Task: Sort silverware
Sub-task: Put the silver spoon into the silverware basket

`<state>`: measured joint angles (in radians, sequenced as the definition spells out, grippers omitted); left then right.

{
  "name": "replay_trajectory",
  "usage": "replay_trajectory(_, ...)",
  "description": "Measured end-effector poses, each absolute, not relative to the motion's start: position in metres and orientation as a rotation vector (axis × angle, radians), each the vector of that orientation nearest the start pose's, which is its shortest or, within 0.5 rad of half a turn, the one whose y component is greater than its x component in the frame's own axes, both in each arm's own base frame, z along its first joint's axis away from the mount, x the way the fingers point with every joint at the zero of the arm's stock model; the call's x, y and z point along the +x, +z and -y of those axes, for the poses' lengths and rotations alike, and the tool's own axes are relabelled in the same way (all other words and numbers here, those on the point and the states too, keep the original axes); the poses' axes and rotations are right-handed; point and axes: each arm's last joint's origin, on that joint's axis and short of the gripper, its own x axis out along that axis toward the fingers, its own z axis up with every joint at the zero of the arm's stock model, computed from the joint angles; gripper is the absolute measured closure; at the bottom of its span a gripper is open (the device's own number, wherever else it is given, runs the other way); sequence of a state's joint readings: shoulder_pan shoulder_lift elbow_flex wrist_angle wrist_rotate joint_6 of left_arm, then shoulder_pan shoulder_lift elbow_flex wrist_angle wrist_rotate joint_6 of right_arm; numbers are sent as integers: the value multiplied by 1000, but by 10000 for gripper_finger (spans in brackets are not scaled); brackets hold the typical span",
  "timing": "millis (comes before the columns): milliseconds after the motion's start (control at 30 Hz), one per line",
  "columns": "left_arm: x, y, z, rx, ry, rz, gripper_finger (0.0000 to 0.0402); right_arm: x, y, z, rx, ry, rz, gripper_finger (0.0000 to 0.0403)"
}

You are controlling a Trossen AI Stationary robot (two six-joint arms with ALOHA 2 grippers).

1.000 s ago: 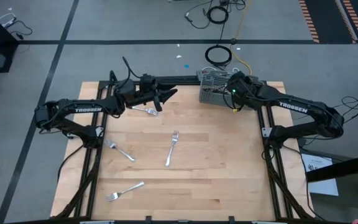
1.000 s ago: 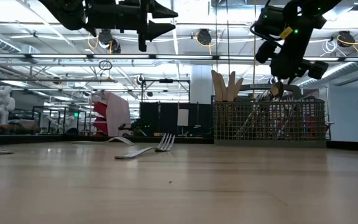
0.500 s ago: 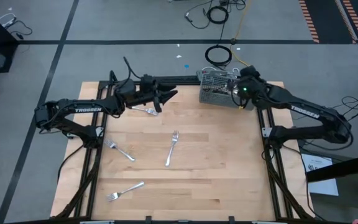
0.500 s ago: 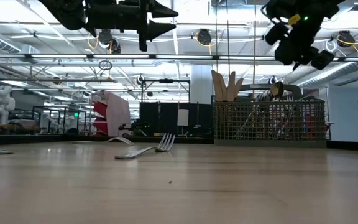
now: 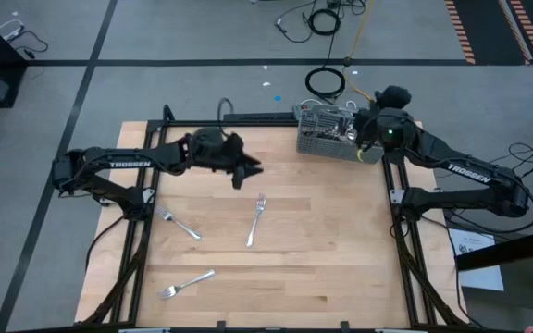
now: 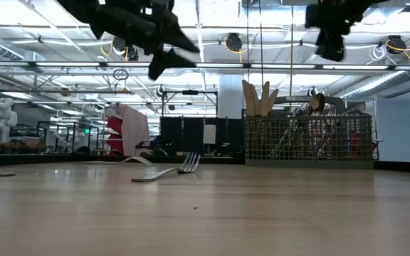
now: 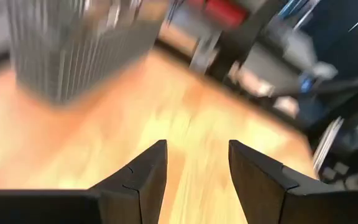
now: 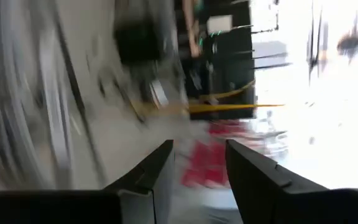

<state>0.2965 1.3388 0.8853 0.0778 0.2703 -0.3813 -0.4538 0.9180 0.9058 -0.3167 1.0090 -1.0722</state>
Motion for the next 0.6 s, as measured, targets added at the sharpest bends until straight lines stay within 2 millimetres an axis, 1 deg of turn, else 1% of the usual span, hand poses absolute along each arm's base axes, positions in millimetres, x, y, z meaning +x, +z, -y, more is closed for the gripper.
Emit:
replay_trajectory(67,283,263,-73,-533,126,-465,224,160,348,100,-798,-1164,-863,270)
replay_trajectory(133,282,253,-67,-617,151,-560,224,166,352,95,-654,-1128,-654,270)
replay_trajectory(267,286,235,-55,-778,204,-688,224,177,363,84,-385,-926,-284,270)
replay_trajectory(333,291,225,-48,-856,235,-726,224,181,368,80,-255,-813,-138,270)
replay_trajectory(400,297,214,-40,-914,269,-767,224,186,372,77,-138,-718,-35,270)
replay_trajectory(467,302,203,-31,-958,309,-802,224,188,373,76,-40,-647,18,270)
replay_trajectory(600,306,194,-18,-990,419,-805,224,192,369,73,63,-555,17,270)
